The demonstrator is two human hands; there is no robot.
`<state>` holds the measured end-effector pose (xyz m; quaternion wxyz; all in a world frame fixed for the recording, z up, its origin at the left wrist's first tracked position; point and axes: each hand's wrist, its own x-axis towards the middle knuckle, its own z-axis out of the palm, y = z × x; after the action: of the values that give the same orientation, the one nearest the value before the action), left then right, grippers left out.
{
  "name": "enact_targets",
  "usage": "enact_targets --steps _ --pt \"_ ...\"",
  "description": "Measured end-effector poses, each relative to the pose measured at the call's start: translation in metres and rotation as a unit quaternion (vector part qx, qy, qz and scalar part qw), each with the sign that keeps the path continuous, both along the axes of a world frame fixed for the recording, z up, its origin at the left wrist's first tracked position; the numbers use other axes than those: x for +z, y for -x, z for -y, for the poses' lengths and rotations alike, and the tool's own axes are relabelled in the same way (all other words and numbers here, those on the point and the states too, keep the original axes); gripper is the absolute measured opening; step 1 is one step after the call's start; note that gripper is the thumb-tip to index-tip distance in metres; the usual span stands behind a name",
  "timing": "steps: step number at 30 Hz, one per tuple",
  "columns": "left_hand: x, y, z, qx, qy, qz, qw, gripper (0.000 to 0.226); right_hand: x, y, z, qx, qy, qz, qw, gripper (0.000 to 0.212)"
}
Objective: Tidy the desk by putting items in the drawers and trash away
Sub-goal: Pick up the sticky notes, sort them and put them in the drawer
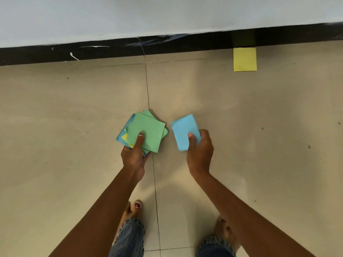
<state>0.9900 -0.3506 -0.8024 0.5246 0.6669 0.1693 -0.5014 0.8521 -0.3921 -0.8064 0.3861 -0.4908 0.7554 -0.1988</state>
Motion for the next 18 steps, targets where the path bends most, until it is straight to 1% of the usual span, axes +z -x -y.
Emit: enact_targets --steps 1,3,5,6,8,9,12,14,16,18 --pt "0.0 0.003 0.002 -0.013 0.007 -0.003 1.0 0.013 0.009 -0.001 0.006 -0.037 0.031 0.065 0.997 0.017" --pt "-0.001 0.012 0.007 -0.038 0.016 -0.014 0.999 0.013 0.025 -0.001 0.017 -0.055 0.064 0.132 0.988 0.014" --pt "-0.001 0.022 0.015 -0.061 0.027 -0.036 0.997 0.018 0.029 -0.004 0.025 -0.033 0.055 0.158 0.985 0.011" --pt "-0.001 0.027 0.02 -0.074 0.04 -0.056 0.995 0.024 0.028 -0.005 0.028 -0.009 0.038 0.155 0.987 0.012" --pt "-0.001 0.036 0.031 -0.107 0.074 -0.104 0.986 0.039 0.018 -0.006 0.031 0.048 0.007 0.114 0.992 0.02" --pt "-0.002 0.039 0.036 -0.125 0.085 -0.117 0.982 0.041 0.011 -0.005 0.032 0.077 -0.003 0.09 0.993 0.024" --pt "-0.011 0.049 0.052 -0.158 0.088 -0.102 0.978 0.031 -0.01 0.004 0.043 0.147 -0.004 -0.013 0.989 0.033" --pt "-0.019 0.052 0.064 -0.163 0.086 -0.088 0.979 0.033 -0.016 0.014 0.063 0.148 0.053 -0.054 0.986 0.035" --pt "-0.025 0.058 0.08 -0.163 0.084 -0.089 0.979 0.032 -0.021 0.029 0.097 0.113 0.111 -0.077 0.984 0.035" --pt "-0.032 0.068 0.097 -0.16 0.084 -0.093 0.979 0.027 -0.032 0.046 0.141 0.091 0.139 -0.129 0.978 0.036"
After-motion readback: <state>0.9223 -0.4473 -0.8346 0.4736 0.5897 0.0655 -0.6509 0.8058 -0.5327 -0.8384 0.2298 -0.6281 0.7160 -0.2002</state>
